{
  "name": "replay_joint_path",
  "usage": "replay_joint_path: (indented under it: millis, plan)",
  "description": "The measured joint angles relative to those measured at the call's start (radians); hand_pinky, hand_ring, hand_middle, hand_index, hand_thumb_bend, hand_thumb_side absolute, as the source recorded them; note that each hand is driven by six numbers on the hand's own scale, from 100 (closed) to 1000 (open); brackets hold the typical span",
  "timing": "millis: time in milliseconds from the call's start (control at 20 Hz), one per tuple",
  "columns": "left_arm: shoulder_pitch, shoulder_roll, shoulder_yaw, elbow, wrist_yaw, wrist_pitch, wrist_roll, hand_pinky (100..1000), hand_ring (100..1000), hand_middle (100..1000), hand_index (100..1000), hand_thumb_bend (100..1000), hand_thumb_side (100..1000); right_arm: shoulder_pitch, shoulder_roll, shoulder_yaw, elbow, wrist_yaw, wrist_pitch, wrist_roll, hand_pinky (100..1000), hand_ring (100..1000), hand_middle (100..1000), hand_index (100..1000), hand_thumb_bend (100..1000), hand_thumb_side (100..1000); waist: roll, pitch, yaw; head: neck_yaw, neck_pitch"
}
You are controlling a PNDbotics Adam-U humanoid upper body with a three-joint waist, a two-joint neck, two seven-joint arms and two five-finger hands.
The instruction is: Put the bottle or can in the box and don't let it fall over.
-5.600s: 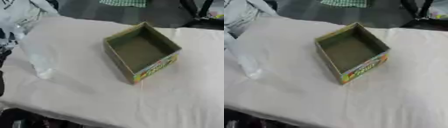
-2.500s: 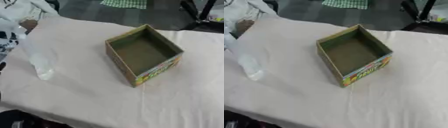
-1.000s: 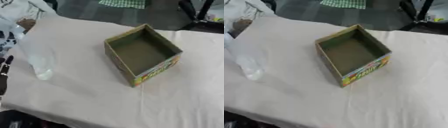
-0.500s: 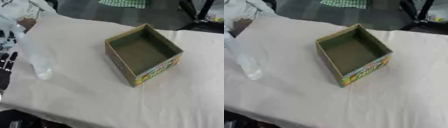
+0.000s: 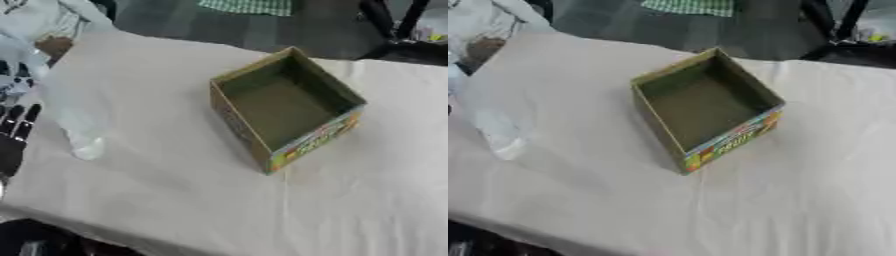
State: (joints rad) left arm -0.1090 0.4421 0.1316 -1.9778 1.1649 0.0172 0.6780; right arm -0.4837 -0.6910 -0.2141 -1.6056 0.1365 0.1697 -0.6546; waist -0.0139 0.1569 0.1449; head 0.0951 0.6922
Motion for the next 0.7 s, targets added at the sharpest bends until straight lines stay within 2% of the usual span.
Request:
replay_joint_path:
  millis: [700]
  plan:
    - [-0.046, 0.016, -0.017, 0.054, 0.045, 0.050, -0.007, 588, 387, 244, 1000, 728, 681, 0.000, 0.000, 0.000, 0.005, 0.000, -0.002, 0.002, 793, 721, 635, 835, 100, 709, 0.004, 0.001, -0.002, 0.006, 0.000]
